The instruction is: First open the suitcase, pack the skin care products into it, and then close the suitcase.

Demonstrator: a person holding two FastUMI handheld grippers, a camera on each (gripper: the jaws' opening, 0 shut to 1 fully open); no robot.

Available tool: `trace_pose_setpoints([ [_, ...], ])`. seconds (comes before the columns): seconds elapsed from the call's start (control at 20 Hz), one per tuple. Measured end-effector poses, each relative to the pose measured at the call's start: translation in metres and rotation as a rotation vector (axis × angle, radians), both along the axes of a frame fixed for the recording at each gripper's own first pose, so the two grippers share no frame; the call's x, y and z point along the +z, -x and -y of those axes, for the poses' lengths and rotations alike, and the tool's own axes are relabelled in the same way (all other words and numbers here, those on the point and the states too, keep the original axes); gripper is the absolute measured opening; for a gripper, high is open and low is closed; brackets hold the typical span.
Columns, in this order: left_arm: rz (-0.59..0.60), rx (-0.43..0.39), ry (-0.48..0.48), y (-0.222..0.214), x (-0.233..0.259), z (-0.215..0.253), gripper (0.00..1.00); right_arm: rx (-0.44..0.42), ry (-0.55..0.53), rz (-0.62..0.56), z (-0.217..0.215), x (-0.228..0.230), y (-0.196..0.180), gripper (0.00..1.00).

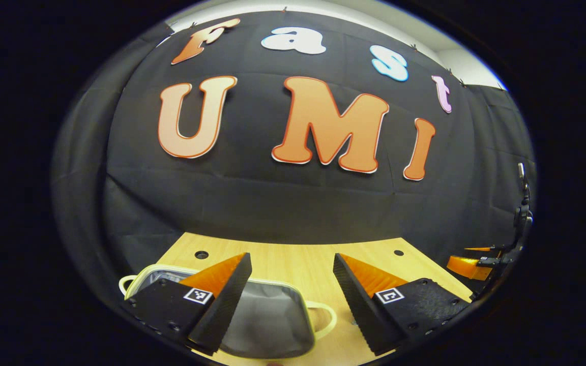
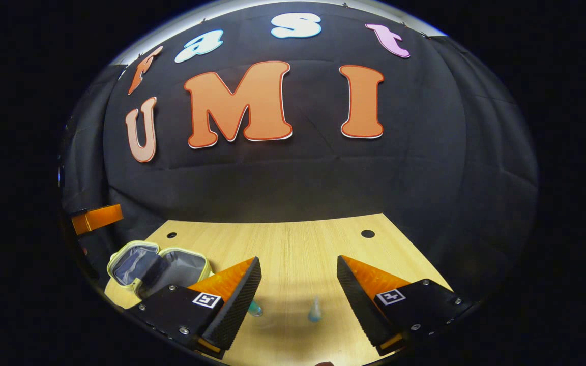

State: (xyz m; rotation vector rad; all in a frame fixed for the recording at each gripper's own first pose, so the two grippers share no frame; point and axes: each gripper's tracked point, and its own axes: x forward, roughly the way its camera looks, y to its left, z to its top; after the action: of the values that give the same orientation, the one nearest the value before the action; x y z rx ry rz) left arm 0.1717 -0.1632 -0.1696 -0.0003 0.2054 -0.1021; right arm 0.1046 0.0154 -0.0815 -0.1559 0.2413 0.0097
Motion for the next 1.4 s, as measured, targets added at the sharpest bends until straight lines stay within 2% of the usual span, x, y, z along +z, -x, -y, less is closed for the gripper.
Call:
trace_pose_setpoints([
  [0.5, -0.155, -0.050, -0.123, 0.016, -0.102, 0.097, 1.00, 0.046, 0.010, -0.073, 0.046, -0.022, -0.005, 0.95],
  [0.9, -0.279, -0.206, -0.128, 0.032, -0.207, 0.170, 1.00, 0.012, 0.018, -0.146, 0.083, -0.046, 0.002, 0.95],
  [1.1, -0.326, -0.182, -0.137, 0.013, -0.248, 0.180, 1.00, -0.024, 0.026, -0.178, 0.102, -0.055, 0.005, 0.95],
  [1.4, -0.317, -0.106, -0.090, -0.018, -0.282, 0.178, 1.00, -0.059, 0.070, -0.216, 0.119, -0.067, 0.007, 0.95],
])
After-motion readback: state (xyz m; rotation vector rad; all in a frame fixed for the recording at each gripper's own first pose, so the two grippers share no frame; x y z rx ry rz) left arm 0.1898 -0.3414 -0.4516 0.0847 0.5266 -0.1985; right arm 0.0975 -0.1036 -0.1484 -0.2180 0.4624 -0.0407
